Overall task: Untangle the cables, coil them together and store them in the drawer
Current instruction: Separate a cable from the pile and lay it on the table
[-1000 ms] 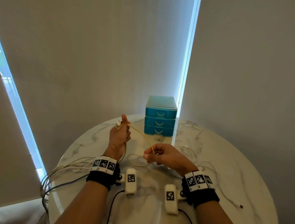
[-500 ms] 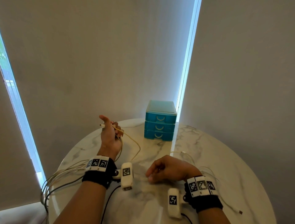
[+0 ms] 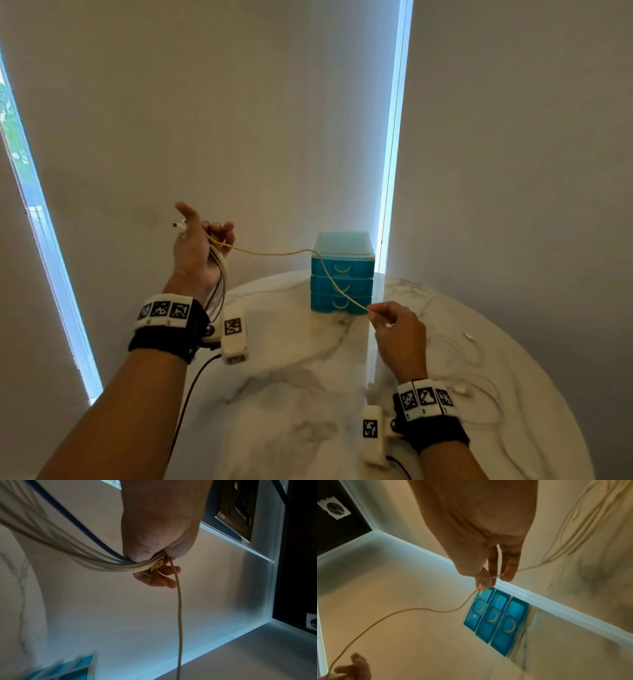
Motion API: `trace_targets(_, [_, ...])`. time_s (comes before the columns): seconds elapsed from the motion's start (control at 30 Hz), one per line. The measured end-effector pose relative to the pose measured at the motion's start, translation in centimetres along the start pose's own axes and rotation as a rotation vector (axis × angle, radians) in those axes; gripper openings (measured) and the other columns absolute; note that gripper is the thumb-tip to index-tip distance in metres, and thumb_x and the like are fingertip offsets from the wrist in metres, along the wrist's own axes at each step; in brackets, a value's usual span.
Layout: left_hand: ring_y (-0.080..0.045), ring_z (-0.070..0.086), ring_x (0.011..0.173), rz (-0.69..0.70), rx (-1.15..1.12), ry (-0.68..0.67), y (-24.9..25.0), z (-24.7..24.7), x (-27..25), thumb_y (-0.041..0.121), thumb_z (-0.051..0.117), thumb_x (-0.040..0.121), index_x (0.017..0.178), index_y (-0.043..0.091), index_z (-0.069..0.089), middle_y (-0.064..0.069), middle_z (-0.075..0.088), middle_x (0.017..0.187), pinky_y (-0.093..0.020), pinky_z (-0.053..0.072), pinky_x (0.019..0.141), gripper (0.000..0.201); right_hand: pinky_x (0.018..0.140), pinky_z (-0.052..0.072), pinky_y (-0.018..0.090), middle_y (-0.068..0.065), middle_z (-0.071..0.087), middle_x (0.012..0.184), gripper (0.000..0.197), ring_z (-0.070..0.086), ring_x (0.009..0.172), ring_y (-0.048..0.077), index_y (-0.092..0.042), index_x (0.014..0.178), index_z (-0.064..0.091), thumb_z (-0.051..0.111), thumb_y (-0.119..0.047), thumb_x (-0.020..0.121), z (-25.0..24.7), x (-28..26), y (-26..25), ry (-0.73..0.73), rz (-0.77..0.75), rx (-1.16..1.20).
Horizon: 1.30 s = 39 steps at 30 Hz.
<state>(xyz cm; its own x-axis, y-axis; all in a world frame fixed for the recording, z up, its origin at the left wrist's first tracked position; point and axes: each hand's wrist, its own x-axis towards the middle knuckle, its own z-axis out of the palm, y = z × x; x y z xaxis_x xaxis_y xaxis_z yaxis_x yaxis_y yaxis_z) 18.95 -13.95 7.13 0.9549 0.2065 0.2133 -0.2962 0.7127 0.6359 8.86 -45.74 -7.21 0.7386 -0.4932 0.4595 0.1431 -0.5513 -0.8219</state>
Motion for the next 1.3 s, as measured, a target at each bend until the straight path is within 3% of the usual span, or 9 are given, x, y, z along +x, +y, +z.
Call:
trace_targets(0.17, [-0.01, 0.028, 0.047, -0.089, 0.601, -0.311, -2.7, 2.0, -3.1, 0.074, 0.071, 0.087, 0.076, 0.025, 0.051, 0.006, 0.035, 0.059, -0.025, 0.024, 0.046, 0.054, 0.086, 0.056, 0.017, -0.009, 0.072, 0.098, 0.015, 0.069, 0.087, -0.002, -0.022, 0.1, 0.085, 0.083, -0.011, 0.091, -0.2, -0.1, -0.9, 0.121, -0.025, 0.145])
trace_targets(0.27, [-0.008, 0.037, 0.046, 0.018, 1.024, -0.516, -5.0, 3.9, -5.5, 0.071, 0.076, 0.085, 0.085, 0.012, 0.068, 0.009, 0.048, 0.054, -0.024, 0.03, 0.047, 0.06, 0.083, 0.053, 0.01, -0.011, 0.073, 0.097, 0.015, 0.068, 0.087, -0.005, -0.024, 0.1, 0.085, 0.085, -0.012, 0.09, 0.0, -0.4, -1.4, 0.107, -0.061, 0.166])
trace_targets(0.37, [0.005, 0.054, 0.045, 0.013, 1.292, -0.726, -7.1, 5.1, -7.1, 0.061, 0.075, 0.09, 0.098, 0.021, 0.079, 0.023, 0.061, 0.052, -0.011, 0.038, 0.046, 0.04, 0.08, 0.053, 0.01, -0.013, 0.073, 0.096, 0.017, 0.069, 0.087, -0.003, -0.026, 0.098, 0.086, 0.087, -0.013, 0.087, 0.6, -0.5, -1.5, 0.11, -0.092, 0.168])
trace_targets(0.5, [0.012, 0.062, 0.061, -0.05, 1.463, -0.934, -9.2, 4.8, -7.5, 0.053, 0.078, 0.092, 0.087, 0.035, 0.076, 0.028, 0.069, 0.064, -0.006, 0.042, 0.057, 0.019, 0.077, 0.051, 0.004, -0.013, 0.076, 0.095, 0.016, 0.071, 0.087, -0.005, -0.024, 0.098, 0.084, 0.089, -0.016, 0.086, 0.9, -0.6, -1.6, 0.088, -0.064, 0.183])
trace_targets(0.63, [0.003, 0.063, 0.059, 0.132, 1.382, -0.76, -8.6, 3.9, -6.0, 0.052, 0.077, 0.093, 0.083, 0.029, 0.082, 0.021, 0.072, 0.065, -0.02, 0.045, 0.059, 0.025, 0.075, 0.053, 0.009, -0.014, 0.076, 0.092, 0.017, 0.07, 0.087, -0.003, -0.025, 0.1, 0.078, 0.088, -0.017, 0.088, 0.6, -0.4, -1.4, 0.05, -0.03, 0.226])
trace_targets(0.8, [-0.008, 0.036, 0.046, 0.264, 0.762, -0.126, -4.0, 3.0, -2.8, 0.045, 0.076, 0.096, 0.095, 0.017, 0.082, 0.013, 0.047, 0.051, -0.025, 0.027, 0.045, 0.028, 0.084, 0.059, 0.033, -0.01, 0.076, 0.089, 0.011, 0.07, 0.085, 0.005, -0.025, 0.095, 0.079, 0.083, -0.015, 0.092, -0.8, 0.3, 0.3, 0.144, 0.062, 0.171])
trace_targets(1.07, [-0.006, 0.042, 0.046, 0.323, 0.361, 0.294, -1.7, 0.4, -1.6, 0.054, 0.067, 0.1, 0.104, 0.023, 0.082, 0.009, 0.052, 0.06, -0.025, 0.033, 0.043, 0.035, 0.086, 0.047, 0.027, -0.003, 0.079, 0.106, 0.014, 0.07, 0.1, 0.016, -0.021, 0.106, 0.08, 0.071, -0.012, 0.101, -1.6, 0.6, 1.9, 0.197, 0.117, -0.015])
trace_targets(1.13, [-0.006, 0.039, 0.045, 0.238, 0.42, 0.256, -2.2, 0.1, -1.7, 0.051, 0.074, 0.095, 0.095, 0.022, 0.08, 0.012, 0.051, 0.056, -0.025, 0.032, 0.042, 0.03, 0.086, 0.056, 0.031, -0.009, 0.079, 0.097, 0.017, 0.074, 0.096, 0.017, -0.026, 0.105, 0.082, 0.069, -0.016, 0.103, -2.0, 0.9, 2.4, 0.167, 0.132, 0.057])
trace_targets(1.3, [-0.008, 0.034, 0.042, 0.029, 0.861, -0.179, -7.4, 1.7, -4.8, 0.049, 0.084, 0.088, 0.099, 0.017, 0.085, 0.01, 0.047, 0.051, -0.025, 0.028, 0.045, 0.034, 0.068, 0.068, 0.034, -0.002, 0.081, 0.083, 0.016, 0.08, 0.073, 0.019, -0.024, 0.116, 0.081, 0.071, -0.022, 0.104, -0.7, 0.3, 0.3, 0.028, 0.081, 0.312])
